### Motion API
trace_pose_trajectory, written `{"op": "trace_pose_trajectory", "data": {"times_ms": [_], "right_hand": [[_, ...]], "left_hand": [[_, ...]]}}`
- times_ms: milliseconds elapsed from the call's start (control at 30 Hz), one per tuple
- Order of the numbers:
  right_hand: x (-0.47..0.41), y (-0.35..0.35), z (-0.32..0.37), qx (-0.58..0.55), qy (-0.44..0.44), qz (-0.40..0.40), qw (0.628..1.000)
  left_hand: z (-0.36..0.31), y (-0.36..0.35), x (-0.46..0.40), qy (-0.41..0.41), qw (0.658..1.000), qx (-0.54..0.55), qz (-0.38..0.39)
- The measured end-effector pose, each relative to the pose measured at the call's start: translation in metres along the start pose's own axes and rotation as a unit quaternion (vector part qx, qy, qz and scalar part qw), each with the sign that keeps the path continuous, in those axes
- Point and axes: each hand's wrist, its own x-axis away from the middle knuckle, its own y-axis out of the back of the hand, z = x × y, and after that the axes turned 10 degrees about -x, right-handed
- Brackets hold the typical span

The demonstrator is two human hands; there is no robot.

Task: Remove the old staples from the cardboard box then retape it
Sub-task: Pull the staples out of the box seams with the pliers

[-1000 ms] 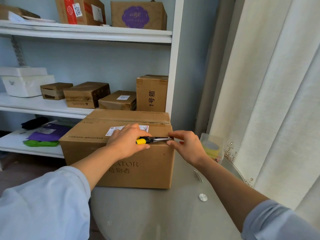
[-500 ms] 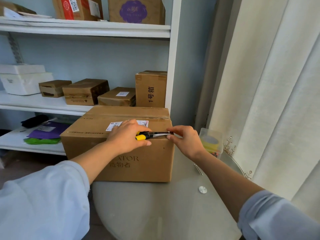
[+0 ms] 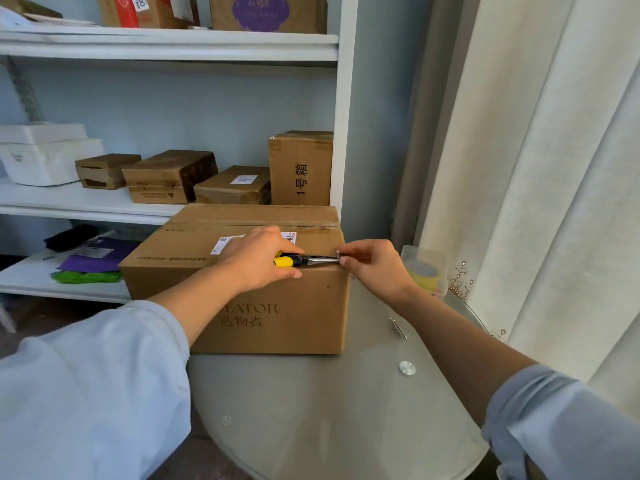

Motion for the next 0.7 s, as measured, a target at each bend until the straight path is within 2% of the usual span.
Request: {"op": "trace_pose_trajectory", "data": {"times_ms": [200, 433, 600, 700], "right_hand": [[-0.0038, -0.0036, 0.0026, -0.048, -0.028, -0.040, 0.998], [-0.0072, -0.0091, 0.0044, -0.005, -0.032, -0.076, 0.997], [-0.0068, -0.0100, 0.0059, -0.011, -0.029, -0.081, 0.996], [-0.0076, -0.0084, 0.0056, -0.011, -0.031, -0.071, 0.997]], "left_hand": [[0.0062, -0.0058, -0.0020, -0.002, 0.999, 0.035, -0.005], [0.0078, -0.0068, -0.0034, -0.005, 0.999, 0.041, -0.004], [0.0064, -0.0049, -0.0006, -0.005, 0.998, 0.056, -0.014], [0.0053, -0.0039, 0.0037, -0.020, 0.999, 0.026, -0.013]]}}
